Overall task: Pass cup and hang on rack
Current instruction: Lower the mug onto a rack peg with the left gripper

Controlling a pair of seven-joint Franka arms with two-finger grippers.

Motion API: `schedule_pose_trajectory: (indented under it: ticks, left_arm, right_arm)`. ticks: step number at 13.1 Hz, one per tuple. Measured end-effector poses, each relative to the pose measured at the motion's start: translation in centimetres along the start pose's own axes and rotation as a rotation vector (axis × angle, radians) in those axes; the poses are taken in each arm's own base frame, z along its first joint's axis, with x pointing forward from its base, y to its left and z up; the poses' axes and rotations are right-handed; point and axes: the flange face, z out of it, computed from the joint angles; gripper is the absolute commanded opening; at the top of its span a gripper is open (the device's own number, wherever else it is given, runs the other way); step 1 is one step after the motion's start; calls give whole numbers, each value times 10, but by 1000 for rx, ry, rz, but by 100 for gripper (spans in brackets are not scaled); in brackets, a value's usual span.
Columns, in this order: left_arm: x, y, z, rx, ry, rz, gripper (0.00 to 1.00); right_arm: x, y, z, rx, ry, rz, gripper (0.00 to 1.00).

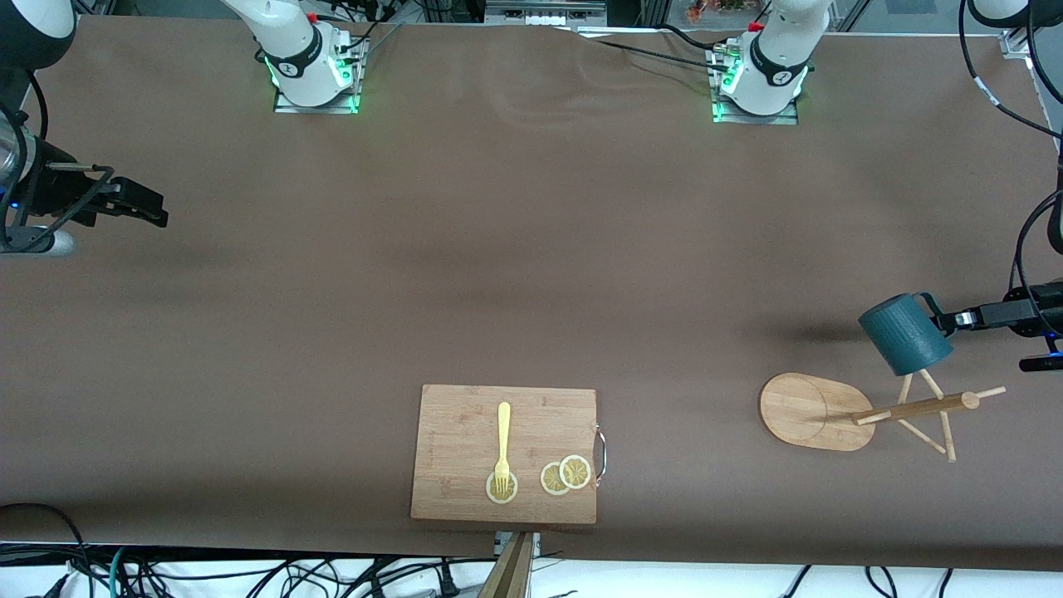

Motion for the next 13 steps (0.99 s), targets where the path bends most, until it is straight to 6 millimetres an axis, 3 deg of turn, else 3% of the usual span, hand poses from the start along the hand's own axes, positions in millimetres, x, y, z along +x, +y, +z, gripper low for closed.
schedule_pose_trajectory:
  ticks: [5,8,13]
  left_arm:
    - [17,-33,-5,-102,42,-88,0]
    - [25,-56,-18,-134,69,-102,0]
    - [22,-62,-35,-154,84,-103,3]
  right_arm:
    - [0,1,1,0,-2,1,100]
    - [1,1,1,0,-2,2,100]
    - [1,1,1,0,-3,2,100]
